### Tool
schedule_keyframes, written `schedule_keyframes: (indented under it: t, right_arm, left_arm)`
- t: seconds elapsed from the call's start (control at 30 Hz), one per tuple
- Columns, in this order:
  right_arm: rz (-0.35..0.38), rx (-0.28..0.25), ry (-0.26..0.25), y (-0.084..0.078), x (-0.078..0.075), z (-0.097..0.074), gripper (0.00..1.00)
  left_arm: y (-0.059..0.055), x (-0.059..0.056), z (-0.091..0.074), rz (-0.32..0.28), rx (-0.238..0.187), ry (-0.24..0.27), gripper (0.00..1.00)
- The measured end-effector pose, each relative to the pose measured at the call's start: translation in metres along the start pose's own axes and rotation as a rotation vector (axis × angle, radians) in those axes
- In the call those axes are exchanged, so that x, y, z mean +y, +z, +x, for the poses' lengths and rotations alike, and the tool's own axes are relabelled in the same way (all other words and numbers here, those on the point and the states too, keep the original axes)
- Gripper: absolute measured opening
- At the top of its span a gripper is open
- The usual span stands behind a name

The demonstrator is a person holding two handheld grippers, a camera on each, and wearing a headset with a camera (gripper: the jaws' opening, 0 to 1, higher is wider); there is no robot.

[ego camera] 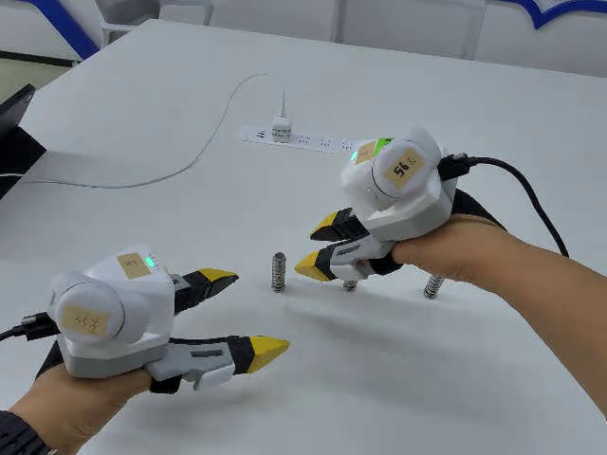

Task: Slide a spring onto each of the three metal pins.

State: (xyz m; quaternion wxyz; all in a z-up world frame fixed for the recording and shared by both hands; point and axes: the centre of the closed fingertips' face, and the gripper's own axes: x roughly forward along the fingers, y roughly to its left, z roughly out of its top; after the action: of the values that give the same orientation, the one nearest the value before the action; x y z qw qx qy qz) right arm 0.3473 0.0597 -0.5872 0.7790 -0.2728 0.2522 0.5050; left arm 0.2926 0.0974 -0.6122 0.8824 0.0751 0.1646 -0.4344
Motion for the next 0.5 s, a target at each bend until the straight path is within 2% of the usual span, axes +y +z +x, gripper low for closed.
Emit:
schedule_keyframes:
  t: [0.23, 0.5]
  right_arm:
    - [0.030, -0.050, -0.041, 0.000, -0.006, -0.017, 0.33]
    - [0.075, -0.088, -0.085, -0.008, -0.013, -0.037, 0.37]
  left_arm:
    - [0.002, 0.001, 0.001, 0.000, -0.004, 0.003, 0.63]
    - [0.004, 0.002, 0.001, 0.003, -0.004, 0.005, 0.63]
